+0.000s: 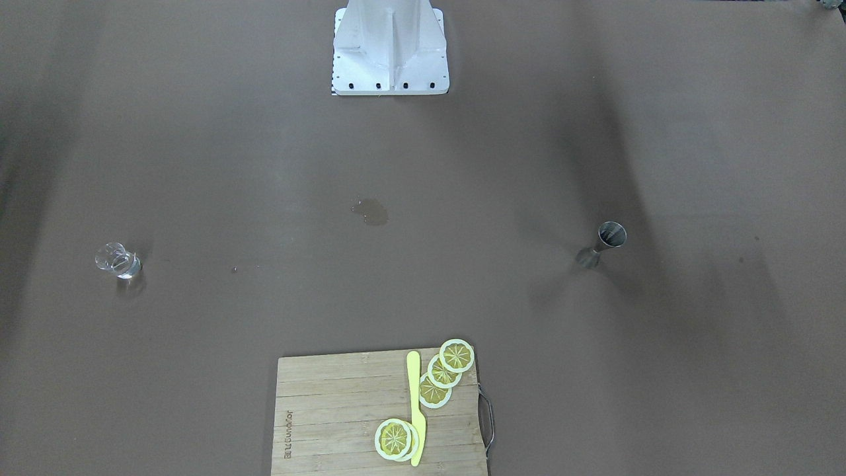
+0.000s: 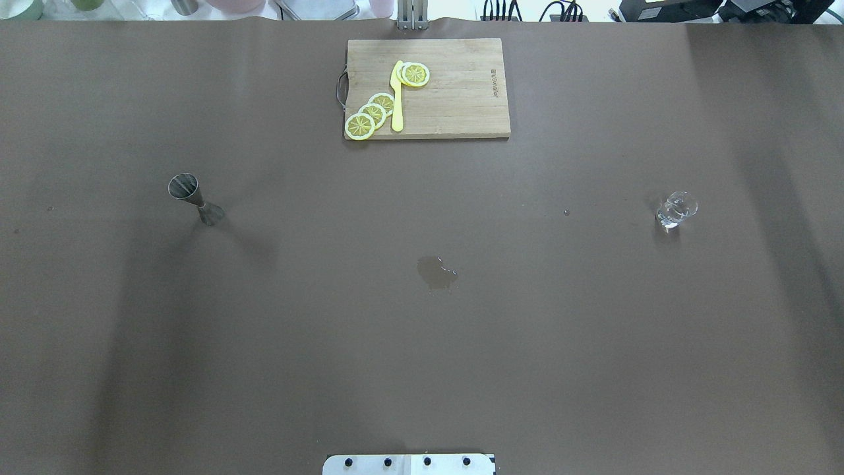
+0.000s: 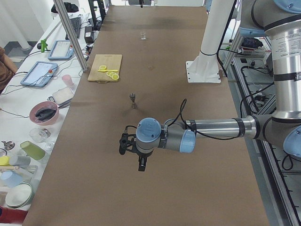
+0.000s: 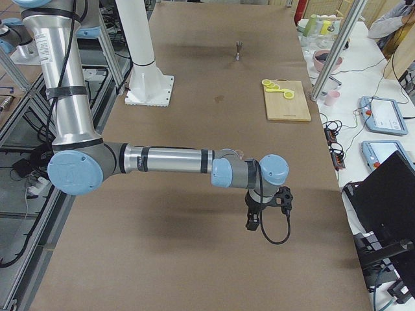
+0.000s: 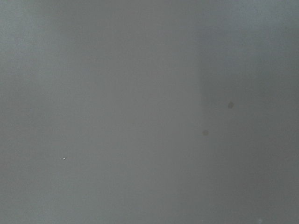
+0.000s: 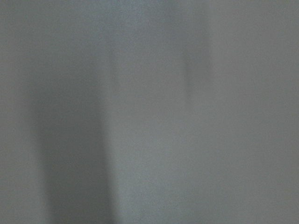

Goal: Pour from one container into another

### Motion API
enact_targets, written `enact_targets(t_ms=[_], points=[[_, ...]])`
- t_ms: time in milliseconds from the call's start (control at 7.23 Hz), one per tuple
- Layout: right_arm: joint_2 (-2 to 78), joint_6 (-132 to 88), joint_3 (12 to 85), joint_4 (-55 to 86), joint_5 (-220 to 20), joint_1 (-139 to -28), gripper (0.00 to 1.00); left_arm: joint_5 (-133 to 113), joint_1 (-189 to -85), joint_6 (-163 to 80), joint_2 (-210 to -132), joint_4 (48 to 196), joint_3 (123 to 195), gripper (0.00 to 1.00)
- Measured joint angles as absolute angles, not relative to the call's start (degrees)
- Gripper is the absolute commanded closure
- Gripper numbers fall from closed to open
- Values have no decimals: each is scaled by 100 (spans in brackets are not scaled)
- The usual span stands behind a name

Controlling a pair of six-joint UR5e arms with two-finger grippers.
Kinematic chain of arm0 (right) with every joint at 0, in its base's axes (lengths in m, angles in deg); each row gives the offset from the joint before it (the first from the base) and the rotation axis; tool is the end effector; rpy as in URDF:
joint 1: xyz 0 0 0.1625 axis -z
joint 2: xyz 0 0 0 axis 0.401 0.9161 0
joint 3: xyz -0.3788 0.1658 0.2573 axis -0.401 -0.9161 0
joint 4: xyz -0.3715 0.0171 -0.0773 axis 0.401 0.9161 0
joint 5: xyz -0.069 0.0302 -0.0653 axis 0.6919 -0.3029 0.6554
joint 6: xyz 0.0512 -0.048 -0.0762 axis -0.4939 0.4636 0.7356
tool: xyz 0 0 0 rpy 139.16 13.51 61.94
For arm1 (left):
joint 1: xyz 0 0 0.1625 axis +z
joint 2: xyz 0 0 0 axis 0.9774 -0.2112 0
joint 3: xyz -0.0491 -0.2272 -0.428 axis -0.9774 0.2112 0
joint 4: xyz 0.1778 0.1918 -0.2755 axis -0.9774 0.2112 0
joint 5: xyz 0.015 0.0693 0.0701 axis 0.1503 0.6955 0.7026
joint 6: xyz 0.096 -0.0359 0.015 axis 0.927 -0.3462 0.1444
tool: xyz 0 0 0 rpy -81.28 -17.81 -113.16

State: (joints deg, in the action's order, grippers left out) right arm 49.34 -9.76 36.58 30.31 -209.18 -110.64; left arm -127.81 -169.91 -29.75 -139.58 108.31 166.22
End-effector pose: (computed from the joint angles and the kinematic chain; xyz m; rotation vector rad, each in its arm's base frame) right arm 0.0360 -0.5293 0.7255 -0.0818 -0.7341 0.0339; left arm -0.0678 -0.3617 0.7103 0.1481 0.8631 -0.0118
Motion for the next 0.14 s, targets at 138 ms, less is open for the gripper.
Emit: enact_targets(t_ms=[138], points=[[4937,-976,3659,3028,-20920,-11065,0,-12792,-16992,-2975,-13951,10833,16621,1]])
